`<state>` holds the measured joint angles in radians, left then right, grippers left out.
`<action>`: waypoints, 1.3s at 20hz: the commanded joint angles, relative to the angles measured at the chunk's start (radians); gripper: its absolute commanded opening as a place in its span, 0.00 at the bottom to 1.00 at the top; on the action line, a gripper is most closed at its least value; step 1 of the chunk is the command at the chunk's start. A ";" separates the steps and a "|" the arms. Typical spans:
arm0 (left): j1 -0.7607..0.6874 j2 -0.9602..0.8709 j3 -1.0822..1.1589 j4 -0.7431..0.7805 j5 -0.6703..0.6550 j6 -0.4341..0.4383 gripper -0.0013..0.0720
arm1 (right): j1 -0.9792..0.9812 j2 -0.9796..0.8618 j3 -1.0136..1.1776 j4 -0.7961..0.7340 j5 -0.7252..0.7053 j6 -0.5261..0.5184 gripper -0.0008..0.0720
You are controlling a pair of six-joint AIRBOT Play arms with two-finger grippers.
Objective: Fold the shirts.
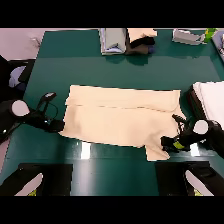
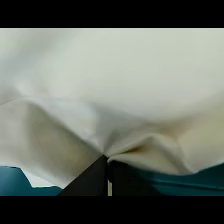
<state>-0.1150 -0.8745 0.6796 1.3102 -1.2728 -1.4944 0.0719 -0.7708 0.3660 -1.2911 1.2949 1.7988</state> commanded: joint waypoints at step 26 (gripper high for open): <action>0.000 -0.524 0.475 0.045 0.320 0.063 0.05 | -0.077 -0.724 1.044 -0.218 -0.064 -0.065 0.04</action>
<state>-0.1150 -1.3231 1.1141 1.3586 -1.0336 -1.4433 -0.0086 -1.3518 1.2987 -1.5173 1.2427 1.7477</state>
